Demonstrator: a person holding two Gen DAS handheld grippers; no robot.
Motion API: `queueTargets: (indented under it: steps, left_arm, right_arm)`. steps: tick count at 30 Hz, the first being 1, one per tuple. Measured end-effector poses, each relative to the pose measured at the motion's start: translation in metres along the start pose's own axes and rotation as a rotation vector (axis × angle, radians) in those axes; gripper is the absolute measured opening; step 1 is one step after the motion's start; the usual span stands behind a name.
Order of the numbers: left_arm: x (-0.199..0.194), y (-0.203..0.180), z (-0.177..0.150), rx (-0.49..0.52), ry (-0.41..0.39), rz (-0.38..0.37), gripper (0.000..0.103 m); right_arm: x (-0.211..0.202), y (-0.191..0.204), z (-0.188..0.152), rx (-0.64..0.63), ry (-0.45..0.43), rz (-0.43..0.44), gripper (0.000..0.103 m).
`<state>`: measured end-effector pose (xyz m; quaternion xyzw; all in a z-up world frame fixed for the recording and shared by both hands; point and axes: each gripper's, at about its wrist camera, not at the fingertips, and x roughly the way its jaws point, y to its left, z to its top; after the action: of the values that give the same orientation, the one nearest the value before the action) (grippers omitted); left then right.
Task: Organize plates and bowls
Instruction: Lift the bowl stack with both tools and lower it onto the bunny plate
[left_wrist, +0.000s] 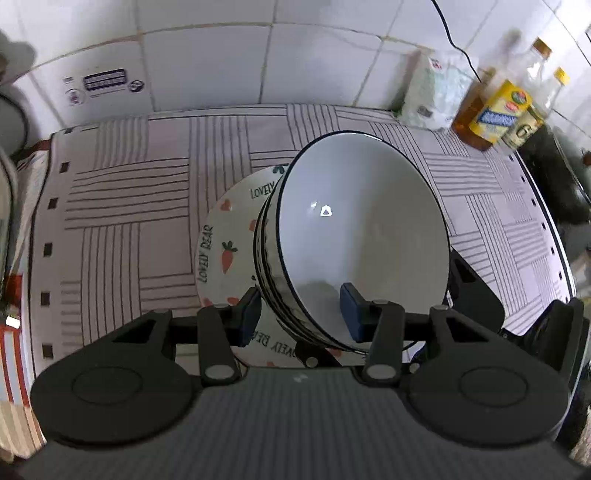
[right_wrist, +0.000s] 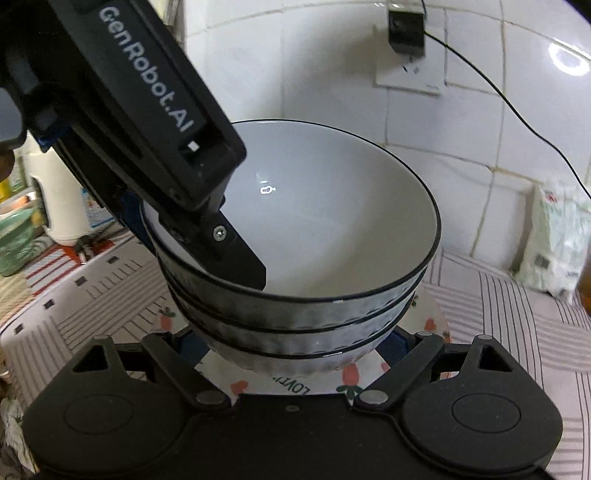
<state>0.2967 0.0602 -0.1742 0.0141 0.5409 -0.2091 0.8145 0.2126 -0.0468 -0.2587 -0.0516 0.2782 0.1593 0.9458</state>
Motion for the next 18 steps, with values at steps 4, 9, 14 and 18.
queueTargets:
  steps: [4,9,14,18]
  left_arm:
    - [0.009,0.006,0.005,0.000,0.024,-0.029,0.045]
    - [0.016,0.012,0.005,0.007,0.045,-0.051,0.045]
    - [0.021,0.017,0.003,-0.018,0.049,-0.052,0.045]
    - [0.022,0.024,0.002,-0.061,0.044,-0.061,0.045]
  right_arm:
    - [0.005,0.001,0.000,0.014,0.026,-0.033,0.093]
    - [0.008,0.005,-0.002,0.002,0.050,-0.054,0.093]
    - [0.010,0.008,-0.003,-0.020,0.066,-0.060,0.093]
    - [0.009,0.006,-0.005,-0.060,0.066,-0.056,0.093]
